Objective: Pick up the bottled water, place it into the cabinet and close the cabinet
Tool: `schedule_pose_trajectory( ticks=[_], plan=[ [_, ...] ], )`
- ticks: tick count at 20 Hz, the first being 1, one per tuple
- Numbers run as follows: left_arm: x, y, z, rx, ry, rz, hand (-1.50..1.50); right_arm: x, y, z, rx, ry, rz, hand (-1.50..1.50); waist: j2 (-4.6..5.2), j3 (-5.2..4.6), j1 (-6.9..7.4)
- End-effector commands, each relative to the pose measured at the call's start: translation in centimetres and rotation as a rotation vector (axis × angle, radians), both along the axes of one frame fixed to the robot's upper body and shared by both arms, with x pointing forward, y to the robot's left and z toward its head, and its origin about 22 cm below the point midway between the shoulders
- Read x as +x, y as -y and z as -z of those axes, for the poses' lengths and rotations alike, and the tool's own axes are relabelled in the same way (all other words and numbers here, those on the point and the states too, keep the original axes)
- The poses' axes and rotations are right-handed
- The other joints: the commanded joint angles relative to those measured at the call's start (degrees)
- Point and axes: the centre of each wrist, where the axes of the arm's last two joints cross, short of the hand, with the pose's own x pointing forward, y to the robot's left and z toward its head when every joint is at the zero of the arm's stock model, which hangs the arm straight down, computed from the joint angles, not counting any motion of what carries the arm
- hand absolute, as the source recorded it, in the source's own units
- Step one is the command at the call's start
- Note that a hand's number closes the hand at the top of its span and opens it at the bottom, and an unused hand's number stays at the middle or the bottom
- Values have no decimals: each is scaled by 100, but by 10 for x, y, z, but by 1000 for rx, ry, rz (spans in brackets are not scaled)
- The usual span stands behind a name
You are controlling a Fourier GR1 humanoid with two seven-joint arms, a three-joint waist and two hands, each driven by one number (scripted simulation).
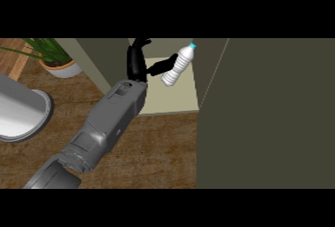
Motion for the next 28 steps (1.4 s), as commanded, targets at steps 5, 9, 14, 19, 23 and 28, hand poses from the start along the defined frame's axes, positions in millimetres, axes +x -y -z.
schedule_pose_trajectory(
  ticks=[5, 9, 14, 19, 23, 28],
  plan=[
    [1, 11, -15, -249, 119, 255, 150, 0, -9, -29, 62, 32, -37, -150, -32, -2, 24],
    [-8, 8, 1, -274, 138, 262, 150, 0, -8, -40, 60, 3, -29, -150, -83, 5, 63],
    [-26, 27, -1, -334, 82, 369, 150, 3, -12, -32, 34, 13, -30, -150, -164, 8, 144],
    [-53, 29, 19, -498, 35, 561, 150, -1, -16, -41, 23, 29, -19, -150, -192, -2, 180],
    [-91, 44, 23, -572, -10, 652, -150, 3, -16, -34, 25, 17, 35, -150, -219, 6, 438],
    [-148, 31, 60, -589, -66, 692, -150, -6, -23, -32, 5, -11, 38, -150, -259, 6, 513]
  ],
)
